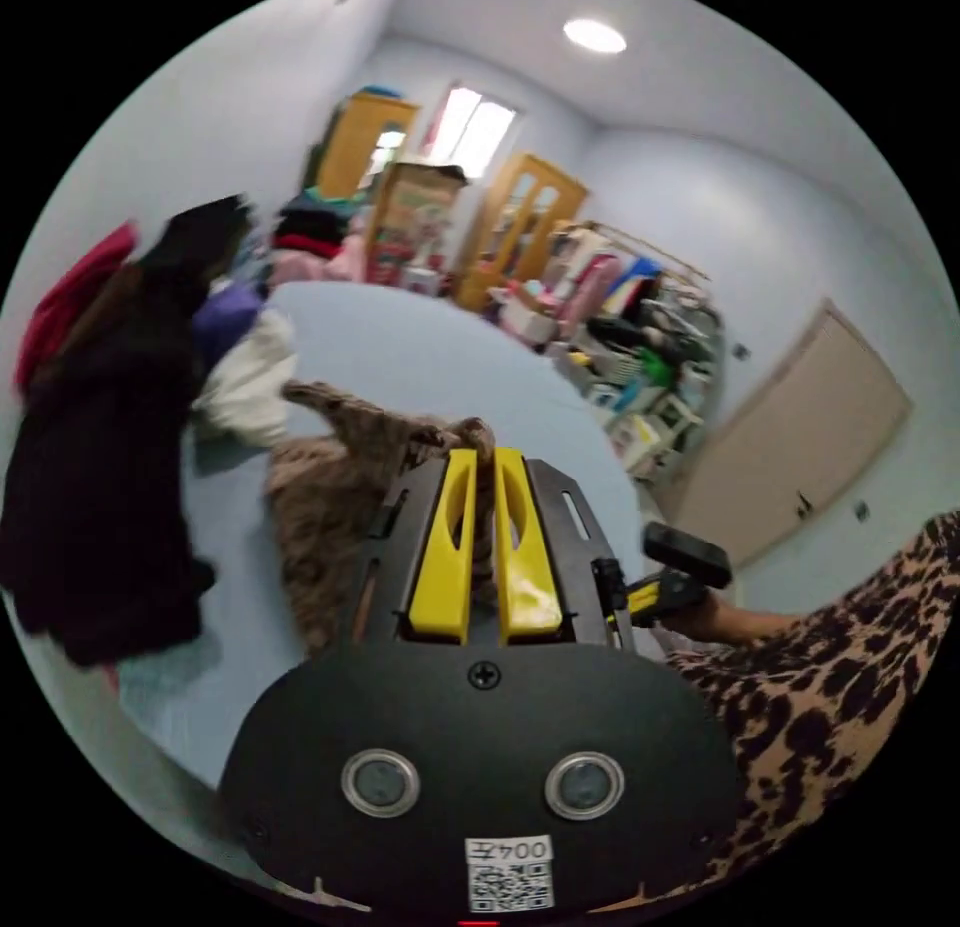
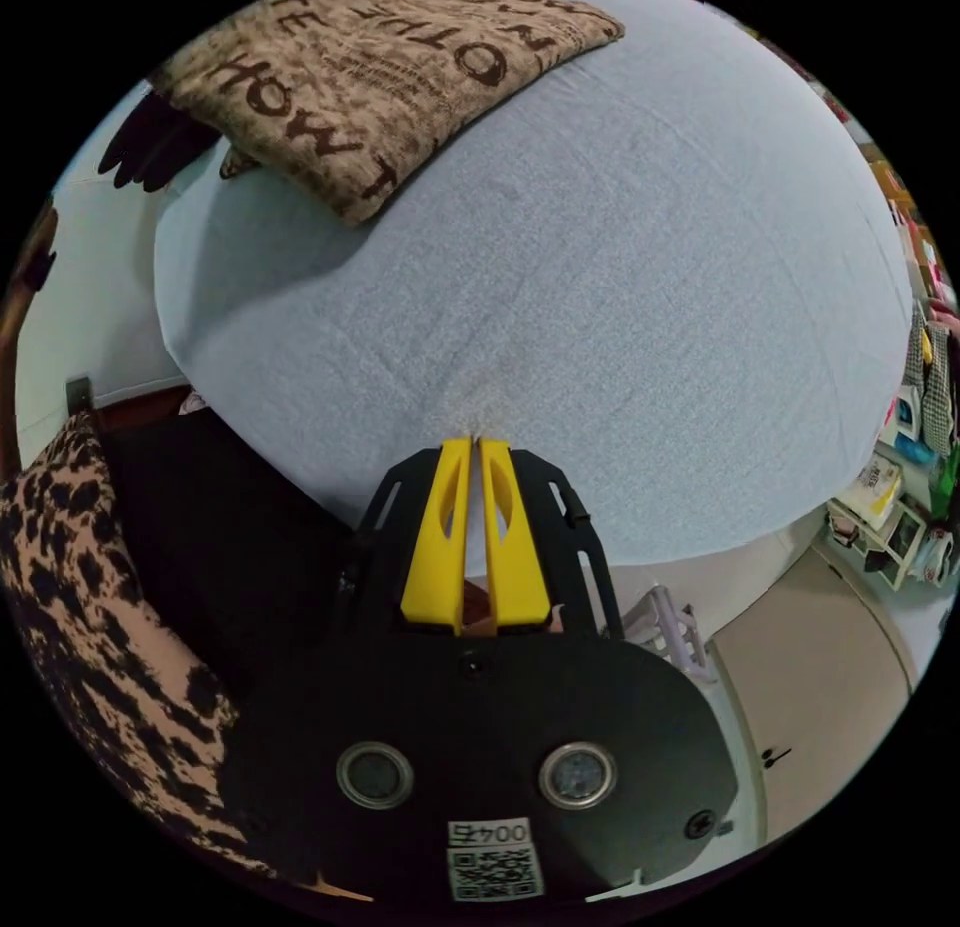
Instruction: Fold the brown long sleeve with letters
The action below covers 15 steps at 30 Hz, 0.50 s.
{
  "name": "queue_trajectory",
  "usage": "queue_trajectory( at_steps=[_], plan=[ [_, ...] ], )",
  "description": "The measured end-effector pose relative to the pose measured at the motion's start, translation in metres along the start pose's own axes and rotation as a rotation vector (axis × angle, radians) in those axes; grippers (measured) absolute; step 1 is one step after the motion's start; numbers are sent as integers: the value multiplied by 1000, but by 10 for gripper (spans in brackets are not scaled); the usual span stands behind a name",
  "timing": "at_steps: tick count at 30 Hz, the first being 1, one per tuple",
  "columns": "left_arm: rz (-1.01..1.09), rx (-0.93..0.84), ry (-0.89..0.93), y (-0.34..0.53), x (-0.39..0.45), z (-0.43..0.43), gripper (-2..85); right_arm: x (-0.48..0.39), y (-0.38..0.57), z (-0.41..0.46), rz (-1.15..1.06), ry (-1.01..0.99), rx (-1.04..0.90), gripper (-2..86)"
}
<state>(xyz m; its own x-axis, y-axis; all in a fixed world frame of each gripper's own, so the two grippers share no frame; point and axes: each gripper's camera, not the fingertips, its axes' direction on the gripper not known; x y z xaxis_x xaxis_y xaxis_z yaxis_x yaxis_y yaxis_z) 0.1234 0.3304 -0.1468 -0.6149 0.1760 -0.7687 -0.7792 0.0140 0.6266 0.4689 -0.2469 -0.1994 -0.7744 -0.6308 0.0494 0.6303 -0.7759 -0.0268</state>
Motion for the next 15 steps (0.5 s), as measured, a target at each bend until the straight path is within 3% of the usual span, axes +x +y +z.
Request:
queue_trajectory(
  at_steps=[2,4,9,15],
  plan=[
    [88,-78,193,-16,38,44,56,8,16,4,30,-46,51,-2],
    [55,-155,269,-18,48,73,69,12,30,8,53,-67,95,-3],
    [116,-222,80,3,42,76,75,20,61,20,147,-101,175,-3],
    [-146,-293,-99,12,-54,78,83,25,87,35,169,-75,175,1]
  ],
)
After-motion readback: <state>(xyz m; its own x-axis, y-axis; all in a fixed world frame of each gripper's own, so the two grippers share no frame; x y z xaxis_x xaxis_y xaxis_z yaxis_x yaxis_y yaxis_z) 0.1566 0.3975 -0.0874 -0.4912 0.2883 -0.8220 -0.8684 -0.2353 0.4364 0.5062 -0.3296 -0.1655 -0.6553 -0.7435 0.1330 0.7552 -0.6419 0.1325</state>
